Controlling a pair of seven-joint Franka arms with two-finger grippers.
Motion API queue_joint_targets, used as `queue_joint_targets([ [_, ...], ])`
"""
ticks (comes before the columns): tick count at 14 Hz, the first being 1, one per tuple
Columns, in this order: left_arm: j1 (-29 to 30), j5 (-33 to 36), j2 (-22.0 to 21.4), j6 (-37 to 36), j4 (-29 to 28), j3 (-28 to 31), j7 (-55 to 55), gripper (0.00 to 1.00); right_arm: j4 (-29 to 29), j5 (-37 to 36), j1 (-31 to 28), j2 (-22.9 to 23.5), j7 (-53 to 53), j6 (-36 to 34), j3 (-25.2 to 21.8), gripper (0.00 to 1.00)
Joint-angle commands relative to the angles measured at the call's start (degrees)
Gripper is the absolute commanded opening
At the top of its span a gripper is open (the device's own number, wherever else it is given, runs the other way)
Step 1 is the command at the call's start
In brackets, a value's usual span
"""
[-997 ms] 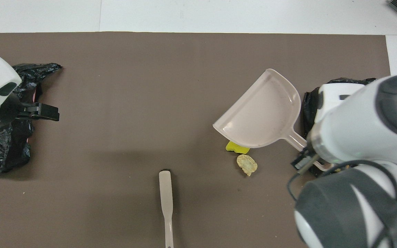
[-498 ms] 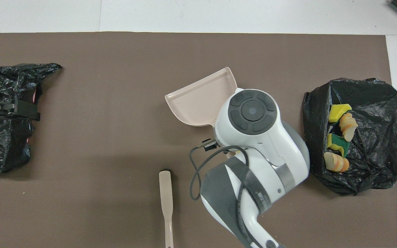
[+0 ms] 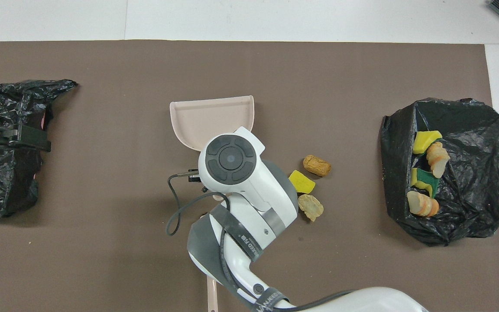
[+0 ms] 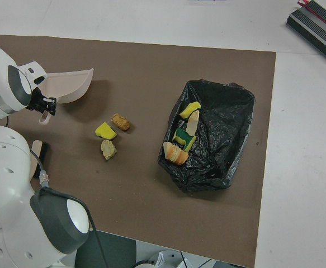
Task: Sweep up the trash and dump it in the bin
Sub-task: 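Return the dustpan to the table center with the right gripper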
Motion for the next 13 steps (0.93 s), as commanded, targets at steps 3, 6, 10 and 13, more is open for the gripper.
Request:
queue_joint_targets([
  [3,-0.91,1.24,0.23,-1.21,0.91,1.22,2.12,1.00,2.09,0.53,-0.62,2.24,-0.10,2.87,-0.15,0.00],
  [6,-4.07,1.24,0.14,-1.48,1.26,4.65,2.12,1.00,2.26,0.26,-0.09,4.26,0.08,5.61,-0.15,0.00],
  [10,-10.31,1.24,-0.47,-2.27,1.26,10.45,2.04,1.00,3.41,-7.25,-0.17,3.92,-0.62,5.26,-0.06,1.00],
  [13,-10.14,1.24,-1.18,-2.62,1.26,10.55,2.21,1.00,2.01,-9.23,-0.44,-0.20,-1.06,3.86,0.12,1.00],
])
